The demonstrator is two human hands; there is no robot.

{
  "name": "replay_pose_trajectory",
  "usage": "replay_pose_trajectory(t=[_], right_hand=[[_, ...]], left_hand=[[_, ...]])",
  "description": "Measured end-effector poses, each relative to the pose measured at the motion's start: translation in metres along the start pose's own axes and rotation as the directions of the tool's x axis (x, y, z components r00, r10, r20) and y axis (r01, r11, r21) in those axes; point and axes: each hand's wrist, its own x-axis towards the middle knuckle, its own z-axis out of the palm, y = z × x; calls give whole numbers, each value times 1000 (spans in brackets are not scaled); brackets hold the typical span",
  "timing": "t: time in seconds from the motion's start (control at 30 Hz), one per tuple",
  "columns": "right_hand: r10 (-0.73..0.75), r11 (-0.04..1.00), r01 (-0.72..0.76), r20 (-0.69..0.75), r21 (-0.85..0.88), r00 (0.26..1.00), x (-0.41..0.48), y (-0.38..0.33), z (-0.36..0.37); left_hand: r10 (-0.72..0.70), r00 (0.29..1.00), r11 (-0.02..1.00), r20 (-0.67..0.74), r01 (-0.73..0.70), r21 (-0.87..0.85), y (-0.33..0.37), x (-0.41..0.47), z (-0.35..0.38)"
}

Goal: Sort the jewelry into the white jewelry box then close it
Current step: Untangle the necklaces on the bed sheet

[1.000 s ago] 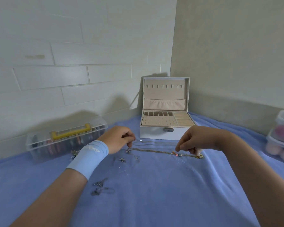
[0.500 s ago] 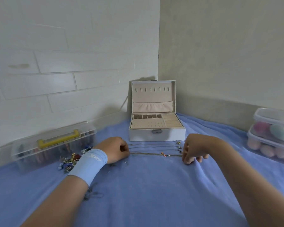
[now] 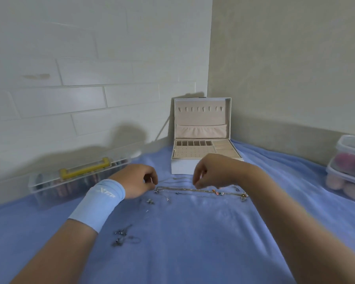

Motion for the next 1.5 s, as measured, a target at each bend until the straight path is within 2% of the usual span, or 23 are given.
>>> replay_pose_trajectory(t=[0.1,0.2,0.37,0.43,0.53,0.63,0.8,0.93,1.07,1.1,1.17,1.23,1.3,1.37,1.43,1.5], right_hand=[[-117,993,114,89,34,989,20,-28,26],[-170,984,177,165,-30,972,31,-41,45],[-163,983,173,147,-60,976,33,-44,53],[-157,984,171,191,-58,969,28,-41,51],[-185,981,193,214,-17,959,23,-39,51],[-229,973,223,224,55,947,24,-45,58],[-211,977,203,344,59,915,19,-46,51],[-268,963,248,376,103,887,16,-46,49],[-270,963,226,443,149,855,14,-48,56],[-263,964,220,441,147,858,13,-48,55],[-271,962,232,390,145,880,14,-48,55],[-297,953,261,304,155,905,16,-48,58],[-326,943,288,286,168,901,16,-52,61],[-338,939,300,304,166,891,16,-55,64],[-309,951,280,319,133,896,15,-55,63],[-239,971,227,364,74,900,13,-52,57]], left_hand=[[7,994,1000,109,-4,-29,0,-12,6],[-25,979,1000,200,27,-8,-1,-24,11],[-11,961,1000,276,9,8,-2,-36,6],[-6,953,999,302,-4,32,1,-39,4],[-7,942,998,335,-13,56,4,-42,3],[29,924,1000,382,-27,-11,10,-45,0],[122,813,990,570,-56,-131,14,-51,-7],[209,750,973,627,-93,-213,21,-50,-3],[242,699,965,673,-100,-244,20,-51,-5],[246,707,962,663,-92,-258,17,-52,-7],[234,780,945,581,-41,-326,7,-52,-12],[178,898,920,404,-6,-392,-6,-47,-14],[97,975,931,202,-17,-366,-14,-41,-13],[56,993,969,100,-29,-245,-17,-37,-8],[25,993,992,114,-11,-126,-18,-33,-1],[-3,987,997,160,15,-75,-21,-30,6]])
